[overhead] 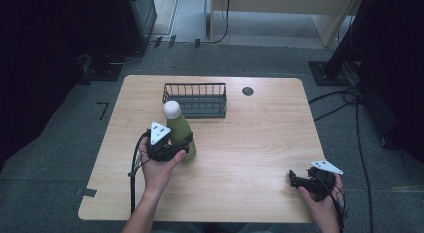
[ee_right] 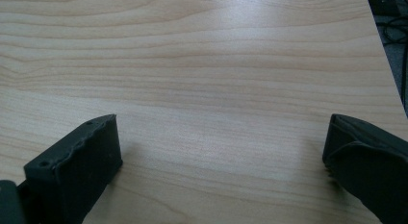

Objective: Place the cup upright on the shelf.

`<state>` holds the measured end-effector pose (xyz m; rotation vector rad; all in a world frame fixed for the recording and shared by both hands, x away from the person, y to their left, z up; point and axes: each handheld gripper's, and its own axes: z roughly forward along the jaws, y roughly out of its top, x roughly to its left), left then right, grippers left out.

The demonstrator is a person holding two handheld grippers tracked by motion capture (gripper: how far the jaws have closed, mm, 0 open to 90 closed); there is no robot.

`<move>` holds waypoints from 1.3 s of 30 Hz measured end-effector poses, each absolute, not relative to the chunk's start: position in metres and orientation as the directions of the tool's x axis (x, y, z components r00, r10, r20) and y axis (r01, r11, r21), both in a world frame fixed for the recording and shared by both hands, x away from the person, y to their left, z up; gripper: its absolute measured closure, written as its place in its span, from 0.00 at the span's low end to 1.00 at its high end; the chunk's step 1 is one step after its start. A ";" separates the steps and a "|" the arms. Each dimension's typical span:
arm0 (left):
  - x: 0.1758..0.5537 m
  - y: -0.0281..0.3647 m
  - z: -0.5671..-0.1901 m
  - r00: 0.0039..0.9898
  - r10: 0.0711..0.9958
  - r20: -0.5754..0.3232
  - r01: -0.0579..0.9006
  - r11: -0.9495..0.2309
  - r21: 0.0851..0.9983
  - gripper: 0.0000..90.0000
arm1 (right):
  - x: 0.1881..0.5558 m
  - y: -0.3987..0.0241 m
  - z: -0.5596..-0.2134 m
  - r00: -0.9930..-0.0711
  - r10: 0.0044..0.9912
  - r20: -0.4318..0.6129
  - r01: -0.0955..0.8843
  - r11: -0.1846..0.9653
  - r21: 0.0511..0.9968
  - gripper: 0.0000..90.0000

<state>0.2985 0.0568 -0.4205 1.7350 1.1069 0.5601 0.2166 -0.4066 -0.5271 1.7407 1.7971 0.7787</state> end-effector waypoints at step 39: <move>0.363 0.062 -0.351 0.496 0.863 -0.094 0.364 -0.108 0.925 0.24 | 0.217 -0.407 -0.527 -0.043 0.999 0.028 0.702 0.010 0.712 0.00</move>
